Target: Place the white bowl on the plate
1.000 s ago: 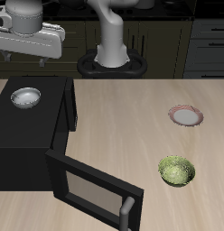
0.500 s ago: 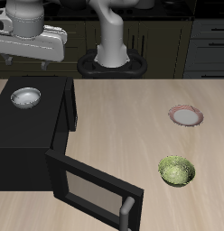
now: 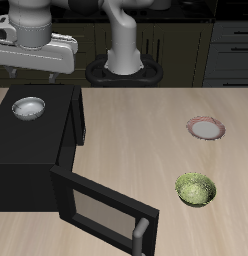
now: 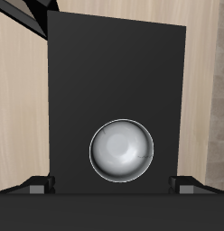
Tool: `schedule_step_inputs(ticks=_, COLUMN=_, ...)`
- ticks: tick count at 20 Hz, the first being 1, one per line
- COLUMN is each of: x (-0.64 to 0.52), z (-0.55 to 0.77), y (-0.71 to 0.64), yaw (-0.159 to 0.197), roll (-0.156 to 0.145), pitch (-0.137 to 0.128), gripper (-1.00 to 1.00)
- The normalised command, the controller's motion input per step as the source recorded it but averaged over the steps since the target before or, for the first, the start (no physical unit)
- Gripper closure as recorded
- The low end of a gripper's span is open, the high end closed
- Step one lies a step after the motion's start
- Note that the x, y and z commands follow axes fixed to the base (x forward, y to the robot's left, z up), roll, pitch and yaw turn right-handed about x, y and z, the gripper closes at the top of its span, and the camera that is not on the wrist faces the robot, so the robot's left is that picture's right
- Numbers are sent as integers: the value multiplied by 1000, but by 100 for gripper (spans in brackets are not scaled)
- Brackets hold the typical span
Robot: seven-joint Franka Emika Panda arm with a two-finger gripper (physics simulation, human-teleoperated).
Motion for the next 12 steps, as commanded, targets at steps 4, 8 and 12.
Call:
schedule_step_inputs(ticks=4, x=71, z=-191, y=112, yaw=-2, roll=12, pitch=10, gripper=-100)
schedule_step_inputs(ticks=8, x=15, z=-204, y=53, yaw=0, roll=-6, pitch=6, gripper=-100)
schedule_step_inputs(ticks=12, x=20, z=-280, y=89, yaw=0, roll=6, pitch=26, gripper=-100)
